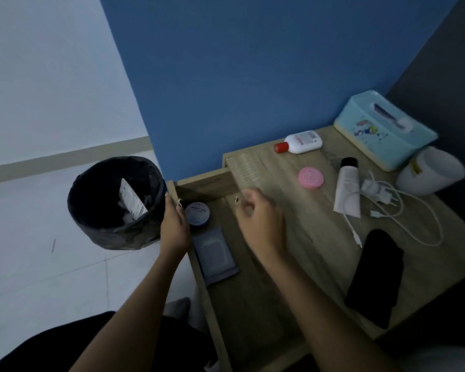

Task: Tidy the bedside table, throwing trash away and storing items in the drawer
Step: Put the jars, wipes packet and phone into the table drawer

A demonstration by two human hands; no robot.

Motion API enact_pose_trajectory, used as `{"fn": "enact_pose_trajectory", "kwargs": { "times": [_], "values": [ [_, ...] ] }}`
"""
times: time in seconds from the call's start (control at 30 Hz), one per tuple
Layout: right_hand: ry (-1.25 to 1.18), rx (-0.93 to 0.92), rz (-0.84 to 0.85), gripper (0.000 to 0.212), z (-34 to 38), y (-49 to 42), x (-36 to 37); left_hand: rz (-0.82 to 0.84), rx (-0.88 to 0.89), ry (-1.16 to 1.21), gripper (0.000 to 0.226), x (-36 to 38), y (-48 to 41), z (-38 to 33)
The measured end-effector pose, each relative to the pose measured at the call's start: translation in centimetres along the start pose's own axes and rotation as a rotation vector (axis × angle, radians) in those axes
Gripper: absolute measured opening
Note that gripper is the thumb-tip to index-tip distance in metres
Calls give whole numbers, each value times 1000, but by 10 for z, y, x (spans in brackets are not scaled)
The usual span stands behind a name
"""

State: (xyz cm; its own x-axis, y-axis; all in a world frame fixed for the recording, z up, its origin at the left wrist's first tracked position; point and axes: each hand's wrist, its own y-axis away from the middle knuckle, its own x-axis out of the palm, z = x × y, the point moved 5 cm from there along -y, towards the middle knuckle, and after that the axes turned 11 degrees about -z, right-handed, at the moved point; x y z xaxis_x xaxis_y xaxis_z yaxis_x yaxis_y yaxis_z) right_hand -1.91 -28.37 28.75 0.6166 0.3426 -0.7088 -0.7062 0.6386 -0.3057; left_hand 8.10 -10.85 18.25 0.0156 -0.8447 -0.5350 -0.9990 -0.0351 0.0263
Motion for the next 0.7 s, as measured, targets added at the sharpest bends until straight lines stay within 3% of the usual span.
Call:
{"fn": "enact_pose_trajectory", "kwargs": {
  "times": [0.07,0.13,0.5,0.7],
  "values": [
    [4,-39,-164,32,-11,-31,-24,7,-1,-2,54,1,0,-2],
    [69,-40,-218,37,-34,-56,-37,6,-41,-8,54,3,2,-4],
    [284,105,-118,46,-115,-81,-18,-11,-59,8,54,4,3,-8],
    [189,78,-186,44,-106,-79,-23,-9,-46,10,54,2,4,-10]
  ]
}}
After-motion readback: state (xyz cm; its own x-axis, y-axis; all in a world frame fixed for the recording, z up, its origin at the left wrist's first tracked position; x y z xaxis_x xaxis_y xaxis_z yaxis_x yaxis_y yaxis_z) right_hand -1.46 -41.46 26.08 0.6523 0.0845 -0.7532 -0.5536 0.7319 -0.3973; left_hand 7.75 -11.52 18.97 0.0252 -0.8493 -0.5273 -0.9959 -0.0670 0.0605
